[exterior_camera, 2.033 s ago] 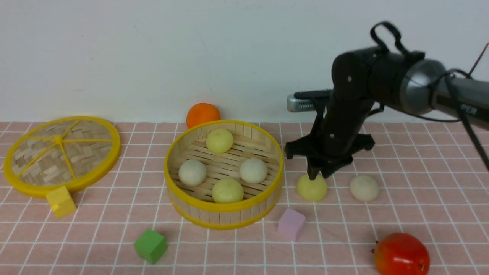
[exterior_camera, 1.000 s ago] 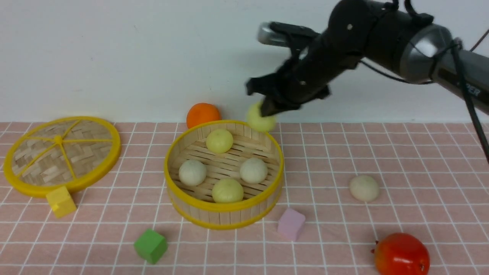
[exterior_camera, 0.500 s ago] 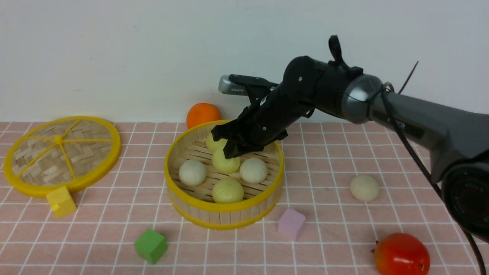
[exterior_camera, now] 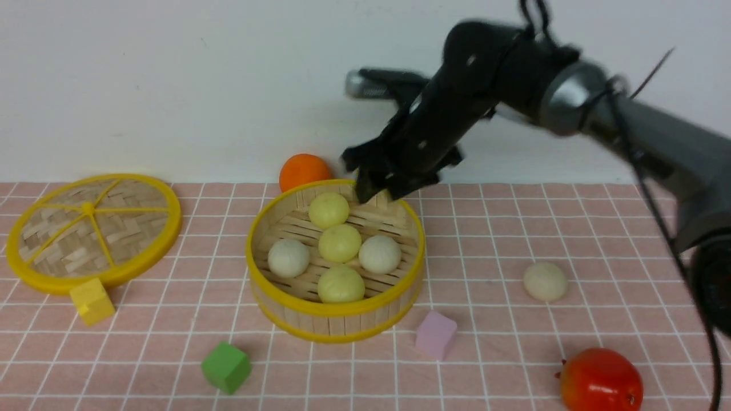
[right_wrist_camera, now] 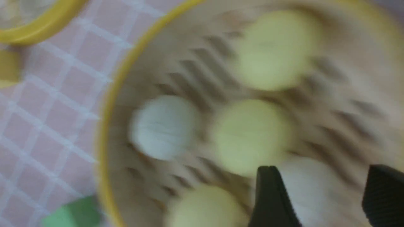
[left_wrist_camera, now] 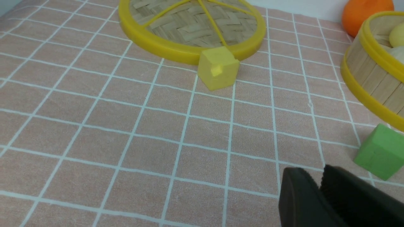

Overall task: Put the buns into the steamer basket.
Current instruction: Use the right arm to grab a steamed stuffed bun

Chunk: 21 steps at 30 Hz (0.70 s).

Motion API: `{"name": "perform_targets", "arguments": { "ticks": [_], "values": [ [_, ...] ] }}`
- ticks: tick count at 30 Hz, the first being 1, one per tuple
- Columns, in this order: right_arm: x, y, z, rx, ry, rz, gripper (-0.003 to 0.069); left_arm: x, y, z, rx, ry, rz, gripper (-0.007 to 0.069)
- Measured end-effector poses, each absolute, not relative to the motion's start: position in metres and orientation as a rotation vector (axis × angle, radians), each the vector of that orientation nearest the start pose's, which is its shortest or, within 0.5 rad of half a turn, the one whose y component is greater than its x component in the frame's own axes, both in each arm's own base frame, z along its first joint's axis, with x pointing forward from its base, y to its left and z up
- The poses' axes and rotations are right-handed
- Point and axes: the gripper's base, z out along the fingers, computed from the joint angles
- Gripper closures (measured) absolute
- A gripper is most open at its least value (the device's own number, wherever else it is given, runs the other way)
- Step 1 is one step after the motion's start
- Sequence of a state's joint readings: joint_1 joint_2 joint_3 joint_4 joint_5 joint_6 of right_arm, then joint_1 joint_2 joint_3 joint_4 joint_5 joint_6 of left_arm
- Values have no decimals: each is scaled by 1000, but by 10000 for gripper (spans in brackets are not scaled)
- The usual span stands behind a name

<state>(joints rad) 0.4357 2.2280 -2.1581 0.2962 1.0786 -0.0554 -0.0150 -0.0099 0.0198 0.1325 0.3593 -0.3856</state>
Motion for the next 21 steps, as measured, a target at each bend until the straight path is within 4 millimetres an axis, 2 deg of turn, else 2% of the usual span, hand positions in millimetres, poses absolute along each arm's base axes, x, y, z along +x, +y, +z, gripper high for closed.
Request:
{"name": "perform_targets", "arguments": {
  "ticks": [2,3,4,6,7,8,9,10,12,13,14,18,21],
  "values": [
    [443,194,290,-410,2678,414,249,53,3,175,-259,1834,-148,468],
    [443,190,291,-398,2684,398,251,53,3,175,-259,1834,-148,468],
    [445,164,291,-284,2735,341,276,53,4,175,-259,1834,-148,466],
    [445,151,285,-221,2770,313,295,53,4,175,-259,1834,-148,465],
    [442,134,271,-142,2832,278,321,53,4,175,-258,1834,-147,463],
    [441,132,267,-128,2849,273,326,53,4,175,-258,1834,-147,463],
    [436,123,251,-76,2909,246,344,53,4,175,-258,1834,-147,461],
    [434,121,246,-66,2926,237,349,53,4,175,-258,1834,-147,461],
    [424,113,218,-29,3011,192,369,53,4,175,-258,1835,-146,457],
    [424,113,218,-29,3009,190,370,53,4,175,-258,1835,-146,457],
    [421,109,206,-9,3028,173,377,53,4,175,-258,1835,-146,457],
    [421,100,195,19,3017,143,379,53,4,175,-257,1835,-145,457],
    [424,94,194,40,2991,140,379,53,4,175,-257,1835,-145,456]
  ]
}}
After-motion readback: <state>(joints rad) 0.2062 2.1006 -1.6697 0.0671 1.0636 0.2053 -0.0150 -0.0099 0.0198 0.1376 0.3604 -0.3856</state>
